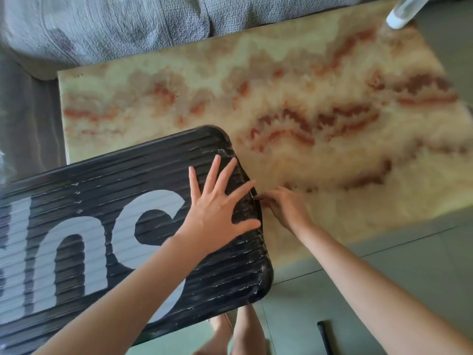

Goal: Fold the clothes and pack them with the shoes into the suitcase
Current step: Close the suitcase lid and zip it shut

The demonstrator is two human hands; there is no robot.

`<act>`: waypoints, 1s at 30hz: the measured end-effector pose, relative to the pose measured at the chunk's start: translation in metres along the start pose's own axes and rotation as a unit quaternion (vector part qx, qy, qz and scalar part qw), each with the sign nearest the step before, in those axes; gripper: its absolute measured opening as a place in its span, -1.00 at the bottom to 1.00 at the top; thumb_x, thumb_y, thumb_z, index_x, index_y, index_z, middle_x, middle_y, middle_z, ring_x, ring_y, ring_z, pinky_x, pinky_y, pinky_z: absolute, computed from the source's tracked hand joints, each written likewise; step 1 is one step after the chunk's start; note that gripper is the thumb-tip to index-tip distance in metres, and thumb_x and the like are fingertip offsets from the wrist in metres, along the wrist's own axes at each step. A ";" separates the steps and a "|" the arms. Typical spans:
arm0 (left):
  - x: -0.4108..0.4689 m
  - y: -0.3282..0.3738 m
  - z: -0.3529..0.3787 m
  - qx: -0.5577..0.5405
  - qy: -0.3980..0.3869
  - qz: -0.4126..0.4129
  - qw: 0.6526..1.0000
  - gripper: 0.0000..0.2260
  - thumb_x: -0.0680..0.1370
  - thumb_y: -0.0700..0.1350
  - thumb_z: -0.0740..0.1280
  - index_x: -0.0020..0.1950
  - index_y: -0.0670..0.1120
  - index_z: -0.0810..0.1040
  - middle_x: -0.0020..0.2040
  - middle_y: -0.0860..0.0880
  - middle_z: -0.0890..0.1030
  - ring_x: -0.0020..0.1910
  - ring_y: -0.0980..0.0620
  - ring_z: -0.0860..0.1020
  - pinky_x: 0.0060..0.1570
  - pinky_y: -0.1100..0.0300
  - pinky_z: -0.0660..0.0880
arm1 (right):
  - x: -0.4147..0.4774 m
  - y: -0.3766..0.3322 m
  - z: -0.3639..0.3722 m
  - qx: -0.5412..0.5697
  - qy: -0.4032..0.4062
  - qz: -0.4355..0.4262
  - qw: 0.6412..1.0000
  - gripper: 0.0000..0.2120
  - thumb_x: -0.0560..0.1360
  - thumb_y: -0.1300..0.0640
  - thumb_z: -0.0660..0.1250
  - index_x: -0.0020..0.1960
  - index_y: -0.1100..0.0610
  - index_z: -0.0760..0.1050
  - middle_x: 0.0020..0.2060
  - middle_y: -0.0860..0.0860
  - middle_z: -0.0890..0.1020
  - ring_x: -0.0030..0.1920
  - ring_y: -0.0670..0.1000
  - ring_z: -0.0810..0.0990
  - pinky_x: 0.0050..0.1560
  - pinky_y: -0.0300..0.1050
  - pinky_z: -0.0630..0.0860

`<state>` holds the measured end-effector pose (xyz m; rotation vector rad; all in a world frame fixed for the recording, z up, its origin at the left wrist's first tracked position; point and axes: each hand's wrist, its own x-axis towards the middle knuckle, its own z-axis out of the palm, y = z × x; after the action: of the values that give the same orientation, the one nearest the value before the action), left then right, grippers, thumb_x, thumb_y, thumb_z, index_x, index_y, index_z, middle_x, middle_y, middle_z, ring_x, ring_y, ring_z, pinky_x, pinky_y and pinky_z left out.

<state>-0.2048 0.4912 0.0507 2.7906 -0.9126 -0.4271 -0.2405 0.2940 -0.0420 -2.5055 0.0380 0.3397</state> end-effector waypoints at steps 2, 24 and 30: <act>-0.024 0.009 0.011 0.028 -0.013 0.038 0.999 -0.22 0.32 0.51 0.01 0.48 0.22 0.22 0.58 -0.09 -0.07 0.52 -0.17 -0.27 0.33 -0.41 -0.27 | -0.001 -0.004 0.001 0.011 0.004 0.017 1.000 -0.80 0.56 0.11 0.26 0.08 -0.02 0.64 -0.10 0.02 0.69 -0.03 0.06 0.58 -0.15 -0.06 0.44; -0.036 0.009 0.016 -0.013 -0.040 0.030 0.999 -0.18 0.18 0.58 0.08 0.39 0.31 0.27 0.56 0.07 -0.13 0.49 -0.09 -0.37 0.31 -0.40 -0.36 | -0.114 0.018 0.055 0.077 0.153 0.016 0.985 -0.93 0.40 0.18 0.47 -0.11 0.09 0.70 -0.30 -0.03 0.68 -0.26 0.03 0.52 -0.33 -0.10 0.40; -0.035 0.008 0.017 -0.024 -0.034 0.030 0.999 -0.22 0.18 0.57 0.13 0.36 0.33 0.29 0.55 0.09 -0.10 0.50 -0.08 -0.36 0.30 -0.41 -0.35 | -0.133 0.016 0.072 0.082 0.209 0.019 0.974 -0.91 0.39 0.18 0.41 -0.17 0.14 0.69 -0.36 -0.04 0.65 -0.28 0.05 0.52 -0.29 -0.12 0.38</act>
<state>-0.2420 0.5045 0.0440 2.7125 -0.9833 -0.5320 -0.3873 0.3157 -0.0740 -2.3708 0.2705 -0.1759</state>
